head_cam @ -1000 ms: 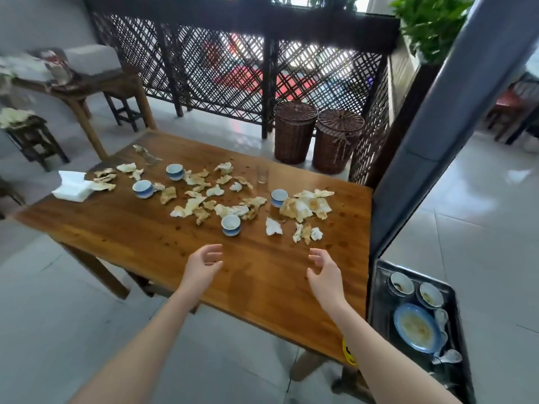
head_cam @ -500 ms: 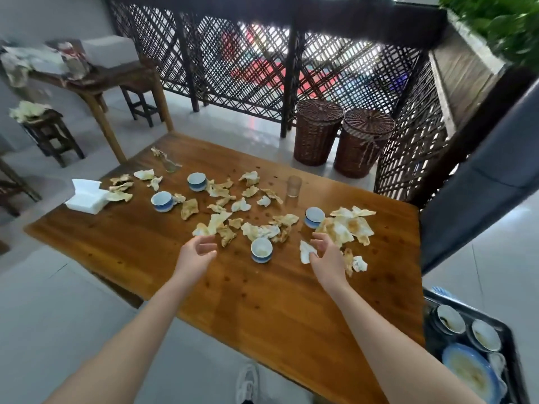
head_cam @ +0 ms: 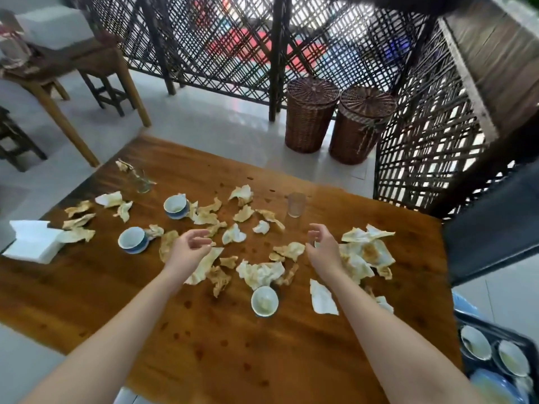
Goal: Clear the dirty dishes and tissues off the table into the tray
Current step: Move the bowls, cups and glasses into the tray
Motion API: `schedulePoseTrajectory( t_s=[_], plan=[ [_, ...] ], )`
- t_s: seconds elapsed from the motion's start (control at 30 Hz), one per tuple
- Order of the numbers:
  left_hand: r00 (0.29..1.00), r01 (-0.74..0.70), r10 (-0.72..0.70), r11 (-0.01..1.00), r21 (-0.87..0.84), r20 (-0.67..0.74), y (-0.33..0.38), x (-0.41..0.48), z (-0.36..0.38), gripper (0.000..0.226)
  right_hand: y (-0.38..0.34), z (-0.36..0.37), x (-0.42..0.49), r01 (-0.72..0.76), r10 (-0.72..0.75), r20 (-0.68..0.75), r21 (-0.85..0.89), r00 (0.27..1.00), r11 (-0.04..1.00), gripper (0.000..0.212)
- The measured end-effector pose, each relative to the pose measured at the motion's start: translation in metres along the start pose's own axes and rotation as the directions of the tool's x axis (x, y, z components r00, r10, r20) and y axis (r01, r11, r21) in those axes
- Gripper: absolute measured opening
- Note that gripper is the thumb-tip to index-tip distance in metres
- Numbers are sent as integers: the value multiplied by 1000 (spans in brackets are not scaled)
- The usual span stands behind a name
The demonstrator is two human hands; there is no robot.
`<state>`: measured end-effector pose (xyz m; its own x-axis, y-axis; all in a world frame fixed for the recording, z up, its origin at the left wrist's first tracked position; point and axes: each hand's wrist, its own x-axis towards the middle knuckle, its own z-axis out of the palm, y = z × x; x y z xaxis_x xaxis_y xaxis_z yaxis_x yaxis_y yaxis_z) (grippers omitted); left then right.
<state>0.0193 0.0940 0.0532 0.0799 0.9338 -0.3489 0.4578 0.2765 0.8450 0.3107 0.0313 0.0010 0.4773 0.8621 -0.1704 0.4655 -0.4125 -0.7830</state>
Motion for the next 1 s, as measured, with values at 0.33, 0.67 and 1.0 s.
schedulePoseTrajectory(
  t_s=[0.33,0.67,1.0],
  plan=[
    [998,55,-53,997,56,-33,-7,79,19,25,1,40,92,-85,85,-25,3,996,996,55],
    [994,101,-101,995,-6,38,-19,134,15,25,10,74,152,-206,219,-81,143,972,968,82],
    [996,18,-9,995,-101,86,-21,163,-19,25,-56,107,134,-126,175,-181,255,968,959,56]
  ],
)
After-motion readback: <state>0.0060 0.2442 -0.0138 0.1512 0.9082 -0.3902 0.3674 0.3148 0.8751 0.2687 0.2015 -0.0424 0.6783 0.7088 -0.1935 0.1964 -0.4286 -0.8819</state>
